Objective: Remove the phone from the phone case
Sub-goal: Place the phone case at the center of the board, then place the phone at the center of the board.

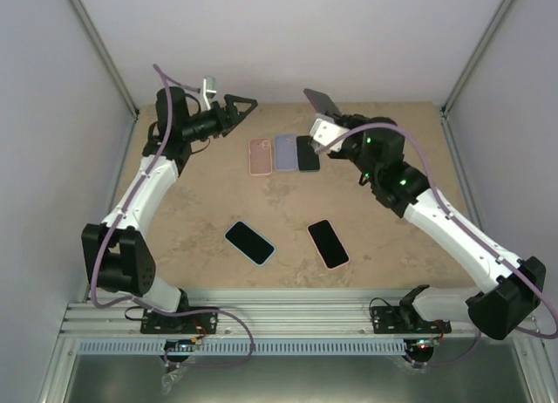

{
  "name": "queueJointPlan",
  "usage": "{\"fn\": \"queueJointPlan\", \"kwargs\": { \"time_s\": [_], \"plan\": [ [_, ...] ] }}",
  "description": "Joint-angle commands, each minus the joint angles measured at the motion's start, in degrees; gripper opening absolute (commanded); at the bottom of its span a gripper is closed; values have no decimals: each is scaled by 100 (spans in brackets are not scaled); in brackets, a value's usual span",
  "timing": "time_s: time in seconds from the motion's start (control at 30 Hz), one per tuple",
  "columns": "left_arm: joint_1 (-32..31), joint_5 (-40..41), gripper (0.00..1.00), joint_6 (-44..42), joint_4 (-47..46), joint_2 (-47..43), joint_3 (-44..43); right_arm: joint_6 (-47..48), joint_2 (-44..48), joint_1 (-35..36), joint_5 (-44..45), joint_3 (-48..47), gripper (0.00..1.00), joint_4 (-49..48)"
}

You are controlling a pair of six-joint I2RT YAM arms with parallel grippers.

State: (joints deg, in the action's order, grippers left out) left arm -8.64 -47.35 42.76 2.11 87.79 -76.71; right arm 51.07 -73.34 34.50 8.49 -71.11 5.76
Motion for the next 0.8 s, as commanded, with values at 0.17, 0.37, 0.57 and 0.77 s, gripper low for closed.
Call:
{"fn": "queueJointPlan", "kwargs": {
  "time_s": [0.17, 0.37, 0.57, 0.77],
  "plan": [
    [-140, -114, 86, 2656, -2820, -721, 1089, 2243, 132, 1020, 1316, 570, 1, -2653],
    [-632, 57, 81, 2980, -3521, -857, 1418, 2999, 54, 1594, 1599, 988, 1, -3626],
    [-939, 87, 77, 2968, -3707, -945, 1387, 3351, 17, 1851, 1668, 1182, 1, -3869],
    [-1068, 192, 71, 2921, -3663, -991, 1529, 3585, 6, 1957, 1658, 1376, 0, -4113]
  ]
}}
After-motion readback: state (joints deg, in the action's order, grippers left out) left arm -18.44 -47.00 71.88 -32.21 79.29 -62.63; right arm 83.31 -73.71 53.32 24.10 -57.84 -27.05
